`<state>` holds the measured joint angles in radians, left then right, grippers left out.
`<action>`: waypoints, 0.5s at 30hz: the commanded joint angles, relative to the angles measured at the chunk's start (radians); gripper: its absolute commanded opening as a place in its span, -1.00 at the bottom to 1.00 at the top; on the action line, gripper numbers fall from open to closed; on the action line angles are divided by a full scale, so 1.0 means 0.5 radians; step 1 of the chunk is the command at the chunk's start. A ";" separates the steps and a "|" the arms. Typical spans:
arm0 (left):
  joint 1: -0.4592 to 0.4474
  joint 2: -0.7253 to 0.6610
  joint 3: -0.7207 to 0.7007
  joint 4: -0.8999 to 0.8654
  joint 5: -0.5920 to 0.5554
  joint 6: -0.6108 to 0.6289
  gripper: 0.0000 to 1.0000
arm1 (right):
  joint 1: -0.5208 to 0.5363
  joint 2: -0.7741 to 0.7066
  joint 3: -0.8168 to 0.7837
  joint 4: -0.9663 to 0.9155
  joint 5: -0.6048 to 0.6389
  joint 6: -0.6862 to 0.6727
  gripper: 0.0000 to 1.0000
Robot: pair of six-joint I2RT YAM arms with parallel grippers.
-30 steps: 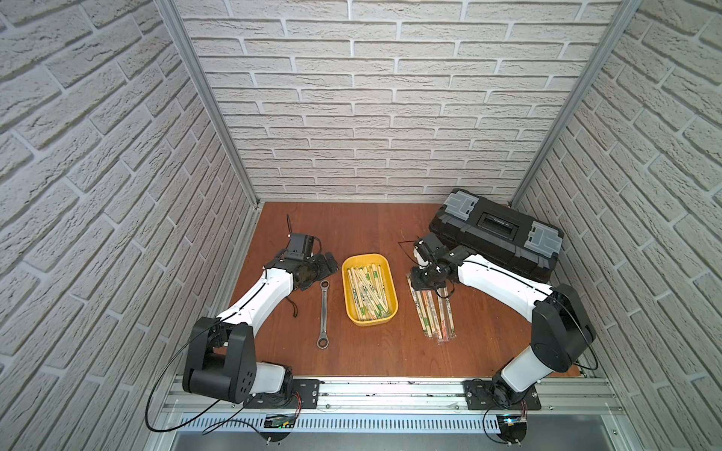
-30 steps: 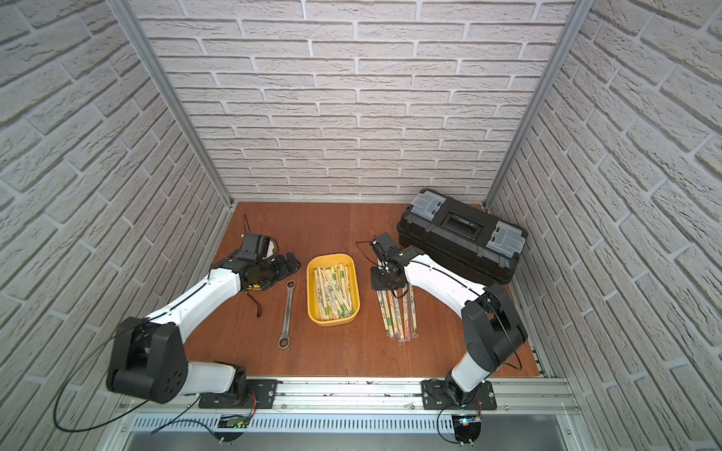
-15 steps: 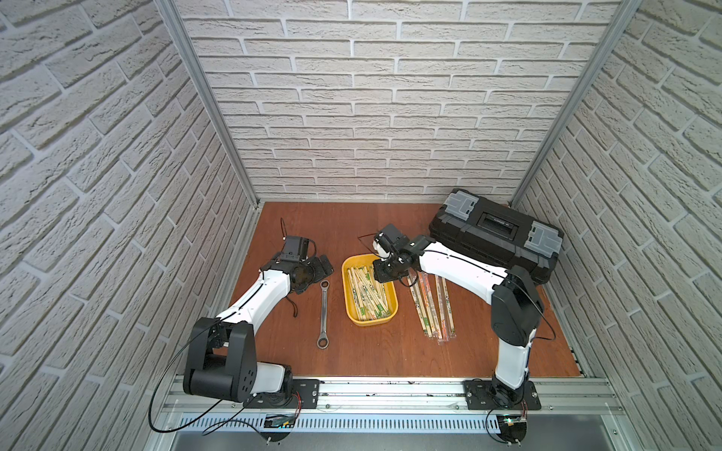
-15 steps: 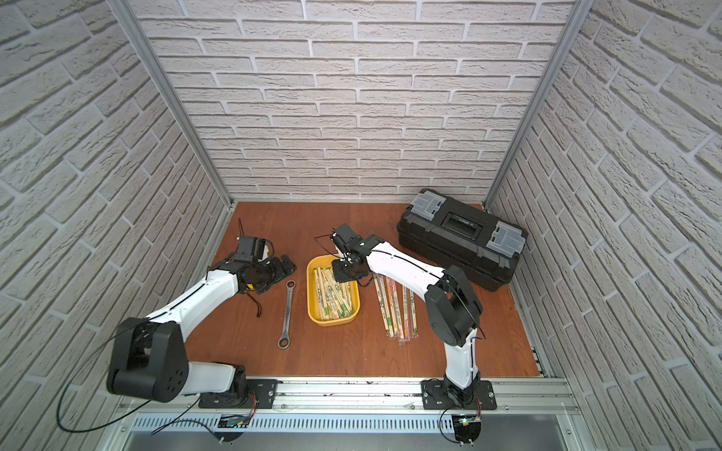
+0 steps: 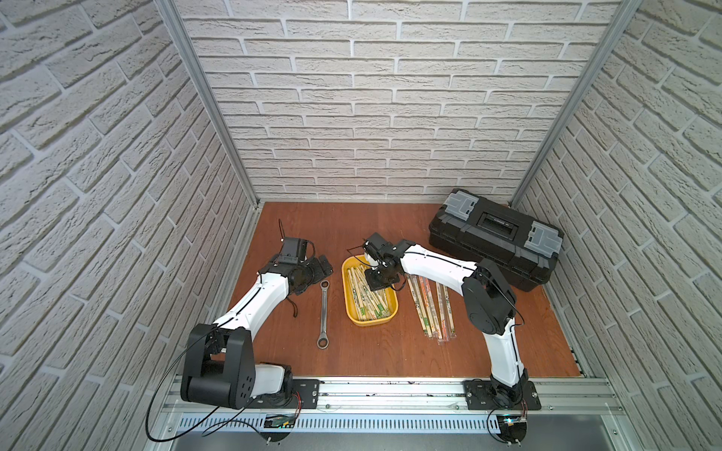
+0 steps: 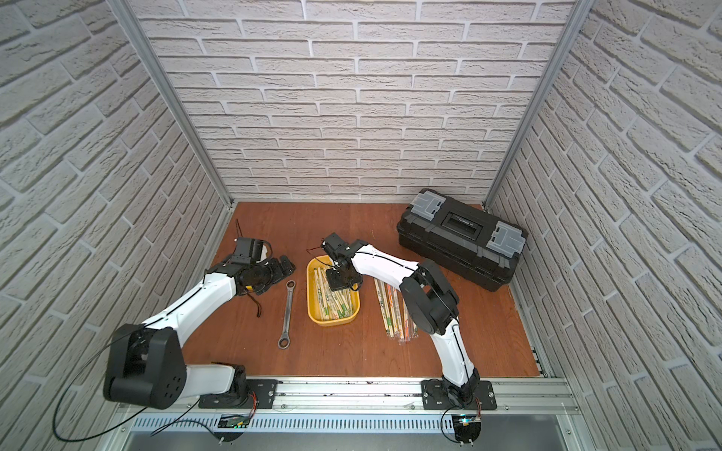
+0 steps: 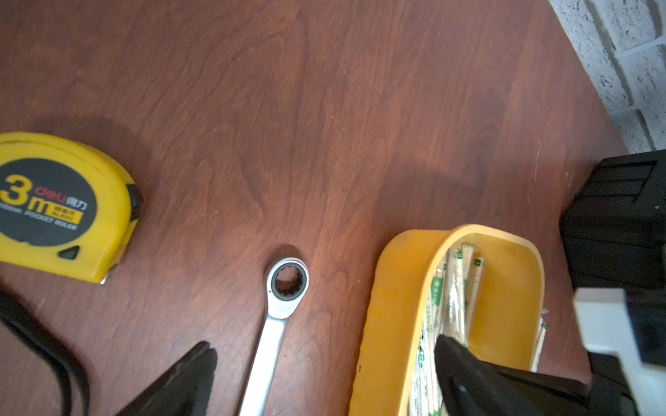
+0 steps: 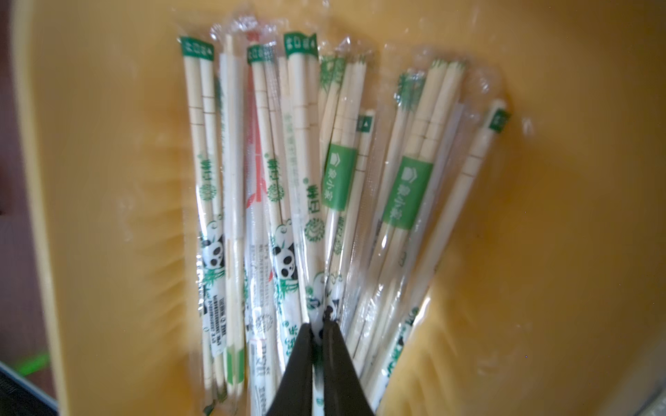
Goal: Take the paired disposable chopsticks out of the storage box
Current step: Pick up the paired disposable chopsticks from the storage box.
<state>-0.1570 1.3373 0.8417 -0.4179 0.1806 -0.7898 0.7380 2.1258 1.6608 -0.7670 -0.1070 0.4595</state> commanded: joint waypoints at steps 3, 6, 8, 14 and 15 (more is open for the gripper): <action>0.013 -0.043 -0.030 0.049 0.009 -0.010 0.96 | -0.006 0.043 0.053 -0.001 0.034 -0.023 -0.43; 0.013 -0.045 -0.033 0.053 0.010 -0.012 0.96 | -0.012 0.072 0.062 -0.001 0.030 -0.027 -0.44; 0.014 -0.048 -0.036 0.053 0.010 -0.013 0.96 | -0.013 0.084 0.065 0.003 0.027 -0.028 -0.46; 0.015 -0.049 -0.034 0.059 0.012 -0.015 0.96 | -0.019 0.083 0.060 0.008 0.011 -0.028 -0.62; 0.013 -0.047 -0.034 0.059 0.013 -0.015 0.96 | -0.018 0.078 0.060 0.005 0.007 -0.026 -0.64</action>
<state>-0.1570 1.3323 0.8364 -0.4152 0.1814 -0.7902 0.7326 2.1548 1.6691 -0.7673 -0.1032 0.4553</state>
